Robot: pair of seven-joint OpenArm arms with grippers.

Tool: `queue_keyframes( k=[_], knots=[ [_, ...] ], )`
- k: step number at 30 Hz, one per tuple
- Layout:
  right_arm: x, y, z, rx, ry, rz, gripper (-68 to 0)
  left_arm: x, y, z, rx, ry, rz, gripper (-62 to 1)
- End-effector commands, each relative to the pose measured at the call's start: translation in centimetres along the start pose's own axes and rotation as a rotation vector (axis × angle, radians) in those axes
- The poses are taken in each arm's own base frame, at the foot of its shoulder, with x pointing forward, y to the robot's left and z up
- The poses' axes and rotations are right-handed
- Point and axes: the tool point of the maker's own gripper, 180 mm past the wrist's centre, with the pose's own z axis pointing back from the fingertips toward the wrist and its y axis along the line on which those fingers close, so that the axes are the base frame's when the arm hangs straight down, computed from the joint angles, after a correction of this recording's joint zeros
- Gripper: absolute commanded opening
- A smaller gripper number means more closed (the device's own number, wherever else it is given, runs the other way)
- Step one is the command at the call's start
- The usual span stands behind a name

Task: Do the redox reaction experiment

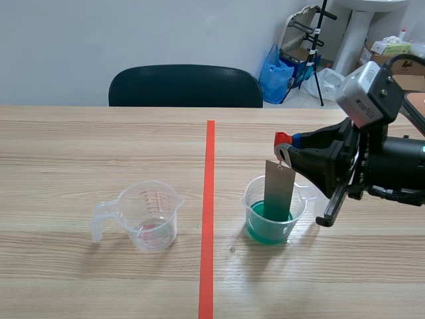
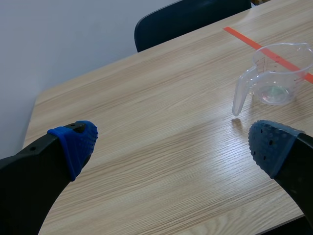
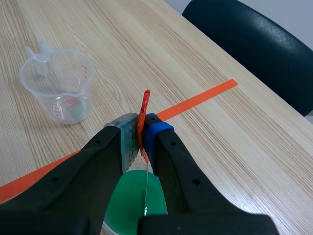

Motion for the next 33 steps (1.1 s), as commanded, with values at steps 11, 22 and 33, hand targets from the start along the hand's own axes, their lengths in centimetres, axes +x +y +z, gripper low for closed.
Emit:
queue_keyframes(
  k=[11, 22, 33],
  knots=[
    [-0.6, -0.1, 0.2, 0.005, 0.034, 0.014, -66.9, 0.6, 0.3, 0.0, 0.01, -0.028, -0.005, 1.4],
    [0.4, -0.2, 0.6, 0.017, 0.013, 0.018, -66.9, 0.6, 0.3, 0.0, 0.01, -0.028, -0.005, 1.4],
    [3.5, -0.4, 1.6, 0.023, -0.043, 0.027, -66.9, 0.6, 0.3, 0.0, 0.01, -0.027, -0.004, 1.4]
  ],
)
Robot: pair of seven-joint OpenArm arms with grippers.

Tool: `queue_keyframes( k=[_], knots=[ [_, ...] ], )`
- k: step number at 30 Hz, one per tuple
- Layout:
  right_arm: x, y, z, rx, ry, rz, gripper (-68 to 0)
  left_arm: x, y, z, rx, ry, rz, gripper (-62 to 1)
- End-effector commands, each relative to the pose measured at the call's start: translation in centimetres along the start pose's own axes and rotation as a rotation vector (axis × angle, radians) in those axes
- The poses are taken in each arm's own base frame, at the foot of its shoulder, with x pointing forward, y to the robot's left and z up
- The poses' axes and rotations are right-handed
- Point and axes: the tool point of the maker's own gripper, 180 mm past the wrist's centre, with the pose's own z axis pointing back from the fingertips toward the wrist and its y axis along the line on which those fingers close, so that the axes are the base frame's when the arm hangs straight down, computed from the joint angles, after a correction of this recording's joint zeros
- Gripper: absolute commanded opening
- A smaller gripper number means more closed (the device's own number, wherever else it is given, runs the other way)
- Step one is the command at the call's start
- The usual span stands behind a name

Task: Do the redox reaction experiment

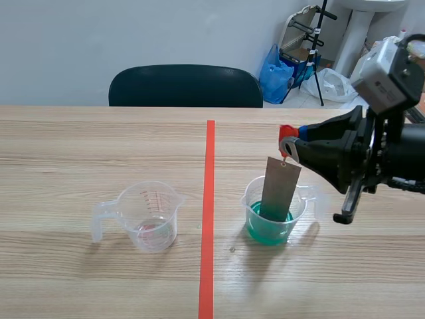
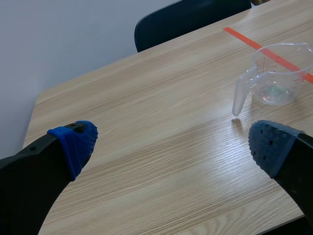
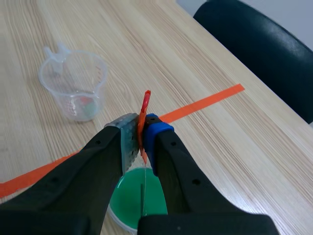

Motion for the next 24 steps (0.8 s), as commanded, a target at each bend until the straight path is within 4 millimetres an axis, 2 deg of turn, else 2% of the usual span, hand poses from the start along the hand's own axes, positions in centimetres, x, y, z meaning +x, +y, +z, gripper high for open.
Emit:
queue_keyframes(
  k=[1, 11, 24],
  knots=[
    [1.4, -0.7, 0.5, -0.02, -0.03, 0.024, -66.9, 0.6, 0.3, 0.0, 0.01, -0.027, -0.004, 1.4],
    [3.9, -0.6, 1.7, -0.051, -0.049, 0.071, -66.9, 0.6, 0.3, 0.0, 0.01, -0.025, -0.004, 1.4],
    [7.5, -0.4, 1.9, -0.053, -0.058, 0.071, -66.9, 0.6, 0.3, 0.0, 0.01, -0.025, -0.004, 1.4]
  ],
)
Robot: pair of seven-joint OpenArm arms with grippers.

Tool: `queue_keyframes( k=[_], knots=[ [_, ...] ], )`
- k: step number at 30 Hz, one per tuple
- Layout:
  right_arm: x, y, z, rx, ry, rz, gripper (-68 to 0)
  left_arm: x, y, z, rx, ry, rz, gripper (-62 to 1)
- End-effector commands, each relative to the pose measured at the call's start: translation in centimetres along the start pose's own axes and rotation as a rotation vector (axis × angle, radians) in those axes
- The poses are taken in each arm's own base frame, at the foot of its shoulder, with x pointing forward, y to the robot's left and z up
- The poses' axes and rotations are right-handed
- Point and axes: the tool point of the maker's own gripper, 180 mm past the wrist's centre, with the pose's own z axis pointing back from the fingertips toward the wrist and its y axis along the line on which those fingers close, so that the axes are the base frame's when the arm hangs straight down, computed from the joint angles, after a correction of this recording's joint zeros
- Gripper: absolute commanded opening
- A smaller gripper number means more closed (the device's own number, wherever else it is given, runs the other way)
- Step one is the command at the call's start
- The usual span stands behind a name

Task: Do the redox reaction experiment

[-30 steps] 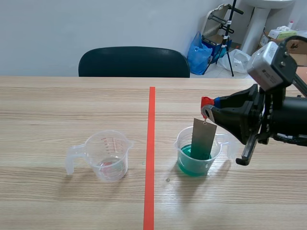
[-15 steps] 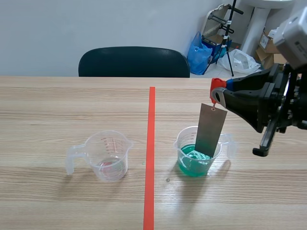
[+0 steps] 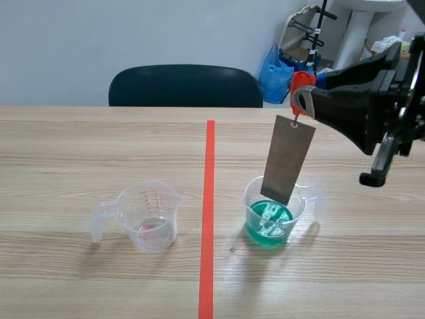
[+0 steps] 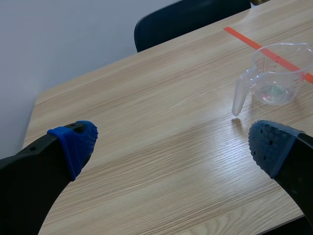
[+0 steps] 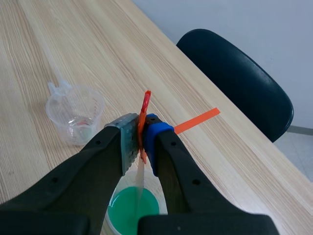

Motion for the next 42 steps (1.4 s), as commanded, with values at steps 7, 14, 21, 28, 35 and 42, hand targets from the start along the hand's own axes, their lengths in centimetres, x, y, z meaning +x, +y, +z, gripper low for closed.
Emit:
queue_keyframes(
  k=[7, 14, 21, 28, 35, 42],
  knots=[
    [2.8, -0.4, 0.2, -0.002, -0.043, 0.013, -66.9, 0.6, 0.3, 0.0, 0.012, -0.025, -0.004, 1.4],
    [4.1, -0.1, 0.3, 0.004, -0.05, 0.022, -66.9, 0.6, 0.3, 0.0, 0.012, -0.025, -0.004, 1.4],
    [4.7, -0.6, 0.7, -0.01, -0.048, 0.012, -66.9, 0.6, 0.3, 0.0, 0.012, -0.025, -0.004, 1.4],
    [4.9, -0.8, 0.8, -0.014, -0.047, 0.013, -66.9, 0.6, 0.3, 0.0, 0.012, -0.025, -0.004, 1.4],
    [5.0, -0.8, 0.8, -0.014, -0.052, 0.012, -66.9, 0.6, 0.3, 0.0, 0.012, -0.025, -0.004, 1.4],
    [5.0, -0.8, 0.8, -0.014, -0.051, 0.012, -66.9, 0.6, 0.3, 0.0, 0.012, -0.025, -0.004, 1.4]
  ],
)
